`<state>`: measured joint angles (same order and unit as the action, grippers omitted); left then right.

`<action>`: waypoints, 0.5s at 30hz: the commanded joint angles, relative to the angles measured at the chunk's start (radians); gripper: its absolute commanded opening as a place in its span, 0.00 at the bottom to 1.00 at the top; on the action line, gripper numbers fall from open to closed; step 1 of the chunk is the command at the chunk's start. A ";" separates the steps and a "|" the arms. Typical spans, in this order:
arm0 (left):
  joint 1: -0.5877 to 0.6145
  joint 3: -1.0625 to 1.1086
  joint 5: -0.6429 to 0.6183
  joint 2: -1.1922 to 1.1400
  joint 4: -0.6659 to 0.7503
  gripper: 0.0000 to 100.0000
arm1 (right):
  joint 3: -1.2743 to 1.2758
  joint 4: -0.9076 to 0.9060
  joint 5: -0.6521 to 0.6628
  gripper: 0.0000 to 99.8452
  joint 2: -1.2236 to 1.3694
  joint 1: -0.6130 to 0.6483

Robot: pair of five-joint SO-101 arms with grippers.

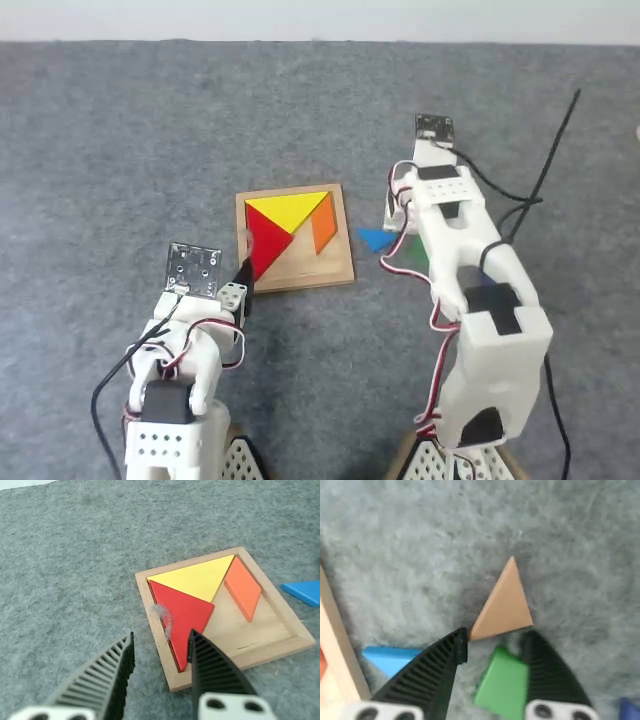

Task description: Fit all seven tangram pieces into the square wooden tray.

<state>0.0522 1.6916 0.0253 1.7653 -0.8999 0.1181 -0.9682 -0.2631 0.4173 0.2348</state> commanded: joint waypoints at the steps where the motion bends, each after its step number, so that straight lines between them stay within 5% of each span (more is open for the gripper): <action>1: 0.000 -0.005 -0.002 0.009 -0.008 0.17 | -0.057 -0.012 -0.011 0.08 0.018 0.016; 11: -0.002 -0.005 -0.002 0.009 -0.008 0.17 | -0.107 -0.007 -0.011 0.08 0.013 -0.042; 15: -0.003 -0.005 -0.002 0.009 -0.008 0.17 | -0.107 -0.005 -0.014 0.16 0.018 -0.070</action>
<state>0.0522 1.6916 0.0253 1.7653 -0.8999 0.0598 -0.9728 -0.2647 0.4404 0.1887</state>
